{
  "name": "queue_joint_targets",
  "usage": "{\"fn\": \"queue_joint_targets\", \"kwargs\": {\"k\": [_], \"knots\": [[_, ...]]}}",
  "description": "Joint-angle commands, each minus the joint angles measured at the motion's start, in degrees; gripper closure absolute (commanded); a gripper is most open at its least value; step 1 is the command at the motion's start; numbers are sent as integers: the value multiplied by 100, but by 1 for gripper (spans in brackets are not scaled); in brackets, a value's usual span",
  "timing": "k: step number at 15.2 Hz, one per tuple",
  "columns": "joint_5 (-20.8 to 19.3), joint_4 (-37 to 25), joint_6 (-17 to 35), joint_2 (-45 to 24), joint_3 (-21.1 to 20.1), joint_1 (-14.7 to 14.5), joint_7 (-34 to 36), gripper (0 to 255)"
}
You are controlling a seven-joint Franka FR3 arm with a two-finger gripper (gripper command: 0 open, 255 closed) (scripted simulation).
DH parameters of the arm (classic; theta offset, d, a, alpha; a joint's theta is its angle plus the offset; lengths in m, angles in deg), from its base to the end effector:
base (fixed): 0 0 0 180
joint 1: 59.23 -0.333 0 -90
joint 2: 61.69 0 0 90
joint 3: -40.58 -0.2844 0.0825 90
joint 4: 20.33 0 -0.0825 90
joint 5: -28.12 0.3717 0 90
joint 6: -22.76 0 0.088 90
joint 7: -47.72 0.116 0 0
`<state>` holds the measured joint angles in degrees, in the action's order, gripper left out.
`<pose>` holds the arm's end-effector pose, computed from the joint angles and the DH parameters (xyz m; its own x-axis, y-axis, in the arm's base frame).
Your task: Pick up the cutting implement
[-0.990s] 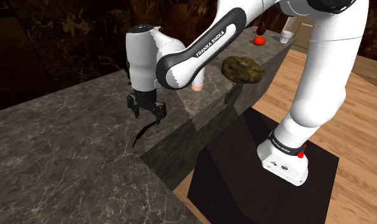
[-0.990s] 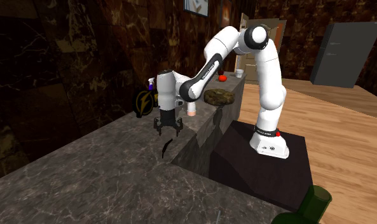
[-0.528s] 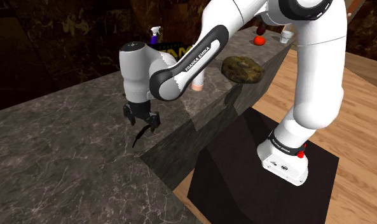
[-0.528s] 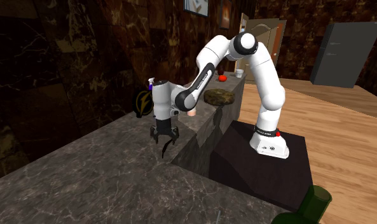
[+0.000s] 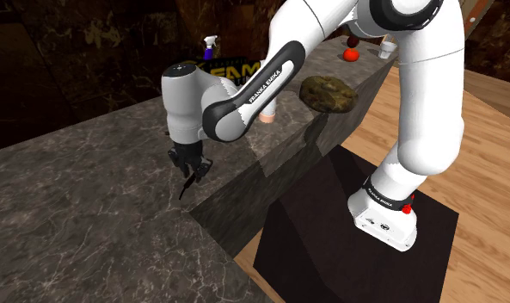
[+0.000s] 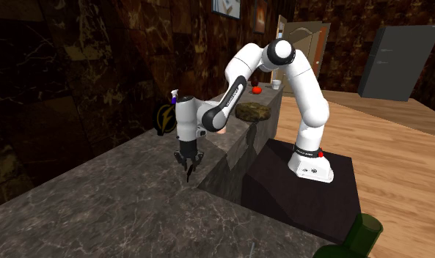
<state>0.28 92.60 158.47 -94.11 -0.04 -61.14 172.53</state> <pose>0.4435 0.3887 0.2145 0.3991 -0.9165 -0.0258 -0.9169 -0.3992 -0.0028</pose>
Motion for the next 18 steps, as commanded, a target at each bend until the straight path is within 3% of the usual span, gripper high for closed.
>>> {"fn": "queue_joint_targets", "kwargs": {"k": [1,6,18], "knots": [[-4,12,-6,-46,17,-13,4,255],[4,45,5,-23,7,10,-4,255],[583,-32,-609,615,-465,367,-350,255]]}}
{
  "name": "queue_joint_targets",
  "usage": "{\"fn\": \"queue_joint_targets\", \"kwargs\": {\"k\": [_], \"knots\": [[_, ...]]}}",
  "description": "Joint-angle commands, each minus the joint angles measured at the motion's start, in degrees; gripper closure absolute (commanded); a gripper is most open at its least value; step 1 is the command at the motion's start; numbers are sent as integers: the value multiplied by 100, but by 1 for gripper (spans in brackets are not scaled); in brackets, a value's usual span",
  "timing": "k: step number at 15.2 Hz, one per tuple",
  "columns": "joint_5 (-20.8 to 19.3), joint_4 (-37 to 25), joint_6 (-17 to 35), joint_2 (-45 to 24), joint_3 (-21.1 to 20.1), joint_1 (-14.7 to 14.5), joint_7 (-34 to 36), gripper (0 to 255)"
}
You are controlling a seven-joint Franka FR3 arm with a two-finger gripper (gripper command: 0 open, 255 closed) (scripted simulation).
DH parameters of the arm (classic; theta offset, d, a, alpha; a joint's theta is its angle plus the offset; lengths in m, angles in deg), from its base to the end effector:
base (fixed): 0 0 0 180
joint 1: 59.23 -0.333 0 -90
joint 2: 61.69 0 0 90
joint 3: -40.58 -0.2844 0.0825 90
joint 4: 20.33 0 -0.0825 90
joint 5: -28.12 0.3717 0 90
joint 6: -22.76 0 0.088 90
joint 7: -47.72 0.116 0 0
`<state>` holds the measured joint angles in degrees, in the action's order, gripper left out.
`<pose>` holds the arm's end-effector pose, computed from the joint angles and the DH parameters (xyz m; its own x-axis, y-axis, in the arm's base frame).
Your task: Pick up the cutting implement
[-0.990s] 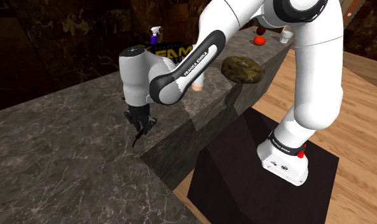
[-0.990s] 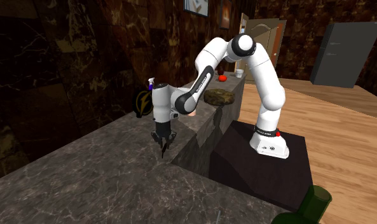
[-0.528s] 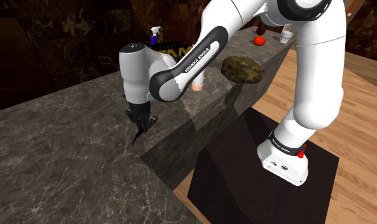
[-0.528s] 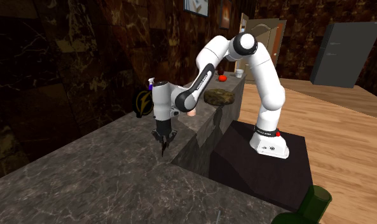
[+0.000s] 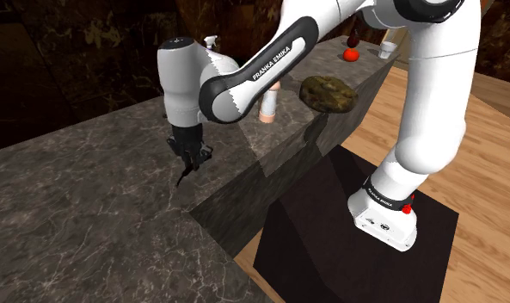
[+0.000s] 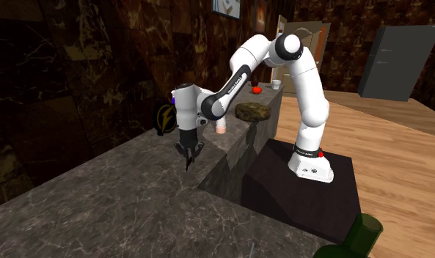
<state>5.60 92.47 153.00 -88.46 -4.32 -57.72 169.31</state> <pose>0.4433 0.3870 0.2651 0.3993 -0.9165 -0.0259 -0.9167 -0.3995 0.0072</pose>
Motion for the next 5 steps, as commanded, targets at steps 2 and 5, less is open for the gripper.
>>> {"fn": "queue_joint_targets", "kwargs": {"k": [2,5], "knots": [[146,-51,-171,151,-107,79,-85,255],[201,-71,-235,208,-145,108,-119,255]]}}
